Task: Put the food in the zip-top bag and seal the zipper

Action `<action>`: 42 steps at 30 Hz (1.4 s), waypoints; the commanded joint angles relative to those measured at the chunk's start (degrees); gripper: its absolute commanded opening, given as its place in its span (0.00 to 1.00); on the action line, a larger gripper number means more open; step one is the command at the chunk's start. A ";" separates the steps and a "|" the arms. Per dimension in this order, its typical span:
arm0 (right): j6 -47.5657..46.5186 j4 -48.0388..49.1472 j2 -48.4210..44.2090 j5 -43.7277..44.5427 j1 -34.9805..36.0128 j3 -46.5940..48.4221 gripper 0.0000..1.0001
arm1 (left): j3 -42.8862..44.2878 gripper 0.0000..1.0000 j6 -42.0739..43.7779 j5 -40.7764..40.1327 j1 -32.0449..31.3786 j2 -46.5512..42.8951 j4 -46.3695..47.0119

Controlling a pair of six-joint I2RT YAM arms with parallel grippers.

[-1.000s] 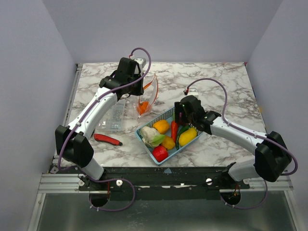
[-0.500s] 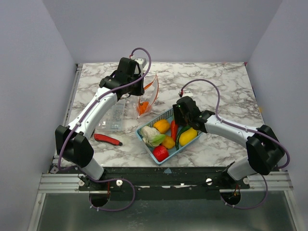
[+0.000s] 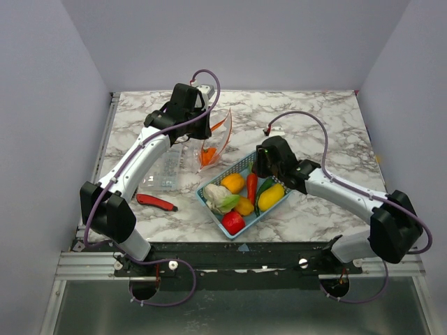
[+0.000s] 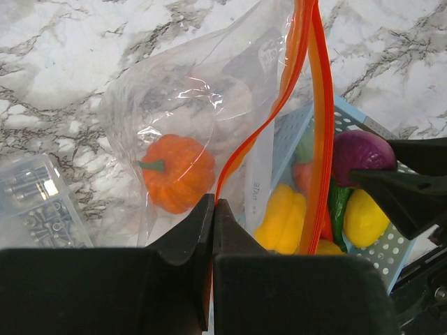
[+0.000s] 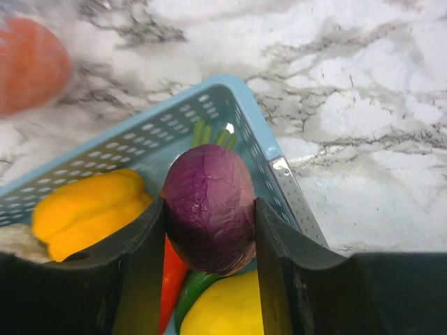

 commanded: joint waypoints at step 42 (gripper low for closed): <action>18.83 24.54 3.88 -20.80 0.30 10.84 0.05 | -3.33 0.00 -0.04 -0.31 0.95 -4.91 3.29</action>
